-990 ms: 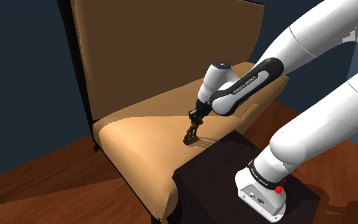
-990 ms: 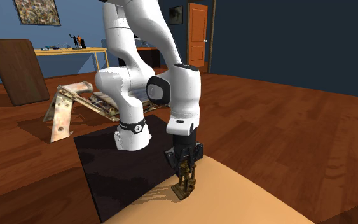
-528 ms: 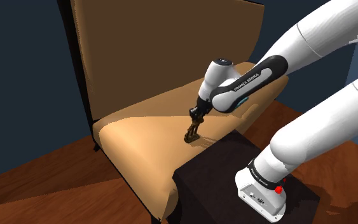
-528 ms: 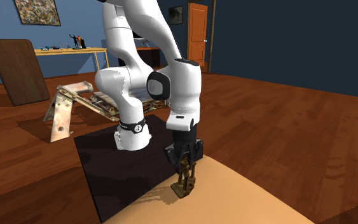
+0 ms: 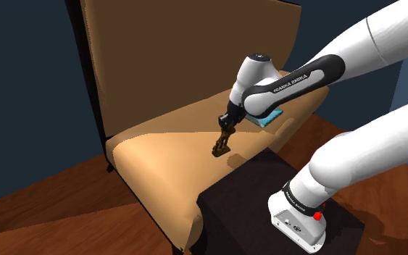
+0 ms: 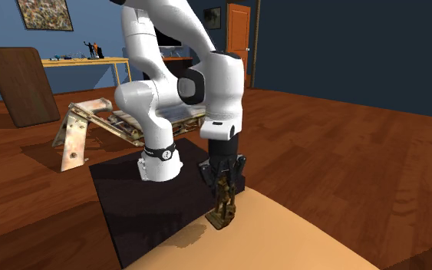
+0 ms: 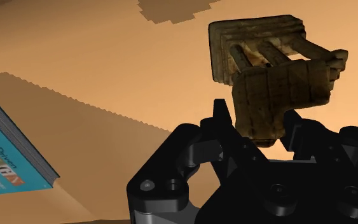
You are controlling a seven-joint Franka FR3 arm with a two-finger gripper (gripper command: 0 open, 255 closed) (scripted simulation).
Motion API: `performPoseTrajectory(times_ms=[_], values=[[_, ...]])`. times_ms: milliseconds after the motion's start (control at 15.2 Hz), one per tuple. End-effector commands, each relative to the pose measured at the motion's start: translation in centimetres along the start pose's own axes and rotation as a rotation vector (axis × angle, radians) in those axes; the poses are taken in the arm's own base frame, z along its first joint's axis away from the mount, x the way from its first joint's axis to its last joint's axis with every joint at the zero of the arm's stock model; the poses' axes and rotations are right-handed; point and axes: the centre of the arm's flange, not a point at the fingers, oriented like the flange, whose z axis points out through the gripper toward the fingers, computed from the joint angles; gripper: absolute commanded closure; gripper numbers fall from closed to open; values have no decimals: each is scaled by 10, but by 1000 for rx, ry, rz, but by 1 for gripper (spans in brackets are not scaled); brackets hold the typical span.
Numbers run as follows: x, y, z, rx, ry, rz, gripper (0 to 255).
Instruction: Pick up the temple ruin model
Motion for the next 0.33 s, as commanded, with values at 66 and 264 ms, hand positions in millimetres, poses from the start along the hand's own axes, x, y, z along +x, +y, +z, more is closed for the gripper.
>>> performPoseTrajectory(times_ms=[66, 264], values=[[1, 1, -16, 0, -1, 0, 255], [2, 2, -22, 0, -1, 0, 255]])
